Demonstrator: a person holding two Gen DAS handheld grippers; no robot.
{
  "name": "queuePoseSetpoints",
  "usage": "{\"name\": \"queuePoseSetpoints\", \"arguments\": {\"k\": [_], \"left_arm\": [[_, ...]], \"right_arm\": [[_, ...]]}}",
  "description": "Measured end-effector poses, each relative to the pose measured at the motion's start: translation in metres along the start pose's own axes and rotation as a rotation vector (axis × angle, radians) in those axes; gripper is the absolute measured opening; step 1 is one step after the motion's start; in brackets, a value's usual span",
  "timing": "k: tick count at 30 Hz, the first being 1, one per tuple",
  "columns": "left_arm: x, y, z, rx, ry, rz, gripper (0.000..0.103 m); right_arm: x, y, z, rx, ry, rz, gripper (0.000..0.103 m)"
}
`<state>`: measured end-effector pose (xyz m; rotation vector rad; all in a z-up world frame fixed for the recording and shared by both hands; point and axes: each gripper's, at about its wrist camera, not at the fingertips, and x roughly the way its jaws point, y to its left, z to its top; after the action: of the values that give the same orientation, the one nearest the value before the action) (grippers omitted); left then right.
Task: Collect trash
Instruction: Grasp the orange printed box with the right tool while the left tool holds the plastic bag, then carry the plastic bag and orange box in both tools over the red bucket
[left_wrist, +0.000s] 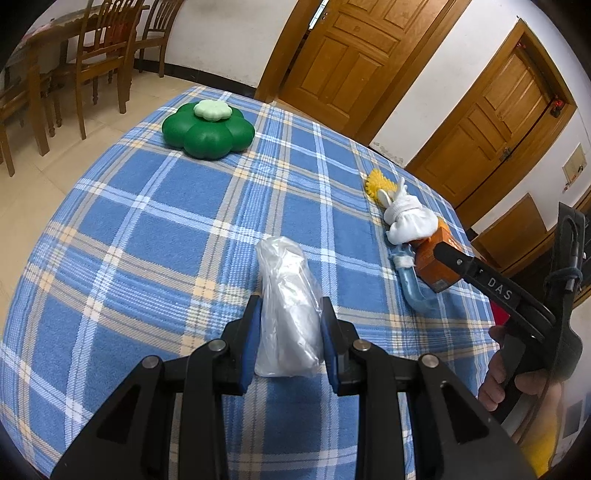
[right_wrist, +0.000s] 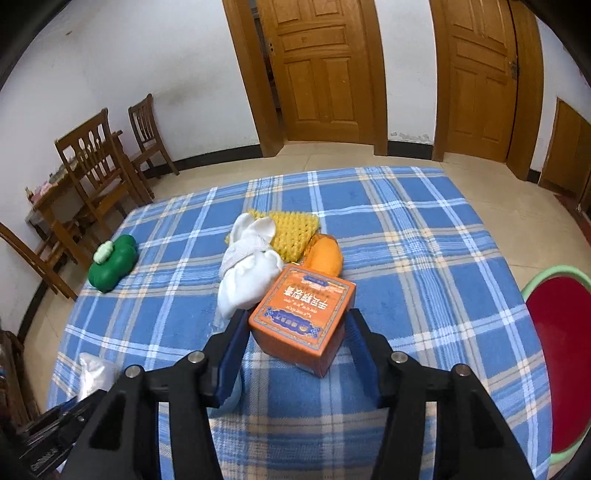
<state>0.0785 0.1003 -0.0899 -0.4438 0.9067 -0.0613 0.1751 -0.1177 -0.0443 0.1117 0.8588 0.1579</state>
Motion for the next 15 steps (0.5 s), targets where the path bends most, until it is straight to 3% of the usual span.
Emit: {"name": "queuePoseSetpoints", "arguments": {"k": [15], "left_arm": [[-0.01,-0.019,-0.003,0.033,-0.013,-0.015,0.03]], "right_arm": [[-0.062,-0.027,-0.018,0.049,-0.057,0.027,0.056]]}}
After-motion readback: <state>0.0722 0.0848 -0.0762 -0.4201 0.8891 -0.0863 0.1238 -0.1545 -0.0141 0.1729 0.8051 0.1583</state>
